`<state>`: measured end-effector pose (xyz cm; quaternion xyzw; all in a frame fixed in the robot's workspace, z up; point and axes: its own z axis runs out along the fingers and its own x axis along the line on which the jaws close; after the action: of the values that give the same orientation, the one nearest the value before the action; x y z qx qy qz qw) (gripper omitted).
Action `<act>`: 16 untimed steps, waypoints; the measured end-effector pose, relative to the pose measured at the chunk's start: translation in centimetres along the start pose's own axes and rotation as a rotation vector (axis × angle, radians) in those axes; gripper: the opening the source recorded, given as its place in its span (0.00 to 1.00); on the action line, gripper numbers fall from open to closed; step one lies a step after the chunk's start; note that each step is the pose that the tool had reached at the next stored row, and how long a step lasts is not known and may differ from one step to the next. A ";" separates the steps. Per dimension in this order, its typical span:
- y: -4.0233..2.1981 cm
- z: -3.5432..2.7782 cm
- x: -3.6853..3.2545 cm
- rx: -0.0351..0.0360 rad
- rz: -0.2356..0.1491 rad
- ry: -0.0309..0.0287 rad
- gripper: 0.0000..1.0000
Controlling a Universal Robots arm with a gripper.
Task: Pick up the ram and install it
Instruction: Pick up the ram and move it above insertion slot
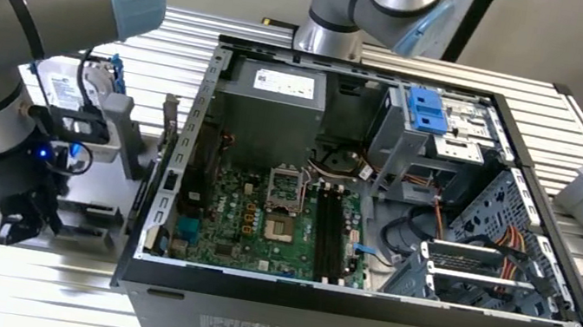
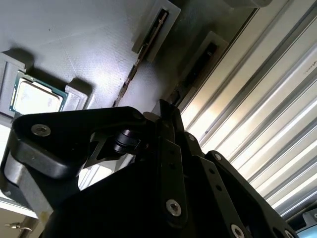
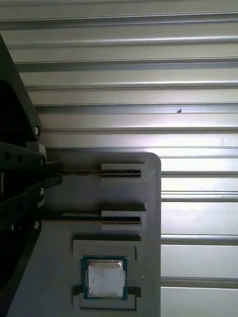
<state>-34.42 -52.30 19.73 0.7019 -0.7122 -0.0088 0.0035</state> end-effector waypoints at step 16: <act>0.04 -2.07 -0.02 0.0000 0.000 0.0000 0.00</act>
<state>-34.42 -52.30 21.80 0.7019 -0.7122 -0.0088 0.0035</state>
